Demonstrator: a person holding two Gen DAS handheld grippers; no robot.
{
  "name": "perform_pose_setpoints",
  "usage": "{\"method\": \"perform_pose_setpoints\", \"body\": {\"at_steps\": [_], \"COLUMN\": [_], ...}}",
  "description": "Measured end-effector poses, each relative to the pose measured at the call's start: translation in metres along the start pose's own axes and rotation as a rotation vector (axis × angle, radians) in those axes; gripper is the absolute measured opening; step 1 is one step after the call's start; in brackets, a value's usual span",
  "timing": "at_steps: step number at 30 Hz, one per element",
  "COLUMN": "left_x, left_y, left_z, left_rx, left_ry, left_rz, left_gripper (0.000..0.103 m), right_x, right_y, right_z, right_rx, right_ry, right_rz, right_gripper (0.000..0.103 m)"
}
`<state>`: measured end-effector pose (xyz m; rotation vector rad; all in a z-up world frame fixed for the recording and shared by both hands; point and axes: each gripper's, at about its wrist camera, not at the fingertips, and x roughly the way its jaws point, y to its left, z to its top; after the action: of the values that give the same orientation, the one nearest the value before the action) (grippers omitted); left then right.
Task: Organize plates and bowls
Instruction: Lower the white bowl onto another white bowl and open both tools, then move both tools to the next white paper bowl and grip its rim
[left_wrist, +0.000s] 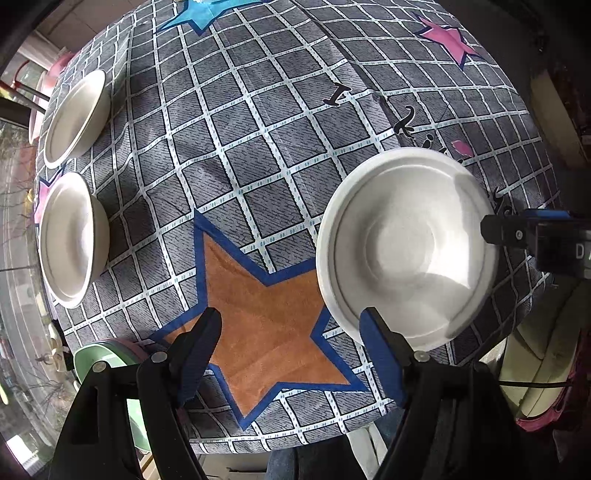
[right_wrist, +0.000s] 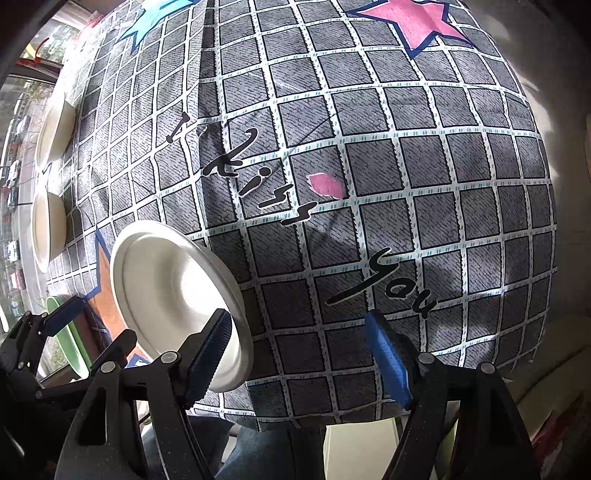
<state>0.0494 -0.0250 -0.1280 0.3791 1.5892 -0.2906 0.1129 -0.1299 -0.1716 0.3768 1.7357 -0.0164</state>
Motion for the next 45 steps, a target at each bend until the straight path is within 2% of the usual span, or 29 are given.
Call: {"method": "perform_pose_setpoints", "body": {"at_steps": [3, 6, 8, 12, 18, 24, 30, 34, 40, 45], "left_x": [-0.004, -0.010, -0.016, -0.026, -0.032, -0.025, -0.012, -0.005, 0.007, 0.031], "left_y": [0.023, 0.048, 0.064, 0.104, 0.157, 0.223, 0.275, 0.295, 0.303, 0.311], "left_z": [-0.021, -0.038, -0.055, -0.067, -0.060, -0.064, -0.057, -0.043, -0.013, 0.004], "left_rx": [-0.011, -0.039, -0.065, -0.129, -0.275, -0.435, -0.559, -0.586, -0.536, -0.528], "left_ry": [-0.022, -0.045, -0.064, -0.095, -0.108, -0.107, -0.088, -0.088, -0.096, -0.057], "left_rz": [-0.012, -0.031, -0.037, -0.029, -0.003, 0.038, 0.045, 0.064, 0.095, 0.108], "left_gripper": [0.080, 0.080, 0.080, 0.080, 0.080, 0.080, 0.080, 0.080, 0.080, 0.080], "right_x": [-0.021, -0.034, -0.040, -0.056, -0.060, -0.031, -0.012, -0.001, 0.010, 0.024], "right_y": [-0.011, -0.005, 0.012, 0.048, 0.116, 0.195, 0.235, 0.256, 0.279, 0.290], "right_z": [0.000, -0.006, -0.009, -0.017, -0.022, -0.020, 0.003, 0.022, 0.053, 0.072], "right_rx": [0.051, 0.068, 0.056, -0.004, -0.101, -0.166, -0.229, -0.258, -0.286, -0.291], "right_ry": [-0.036, -0.068, -0.088, -0.115, -0.111, -0.067, -0.048, -0.038, -0.032, -0.014], "right_rz": [-0.015, -0.019, -0.023, -0.004, 0.034, 0.064, 0.049, 0.044, 0.033, 0.024], "right_gripper": [0.076, 0.076, 0.076, 0.076, 0.076, 0.076, 0.076, 0.076, 0.076, 0.076]}}
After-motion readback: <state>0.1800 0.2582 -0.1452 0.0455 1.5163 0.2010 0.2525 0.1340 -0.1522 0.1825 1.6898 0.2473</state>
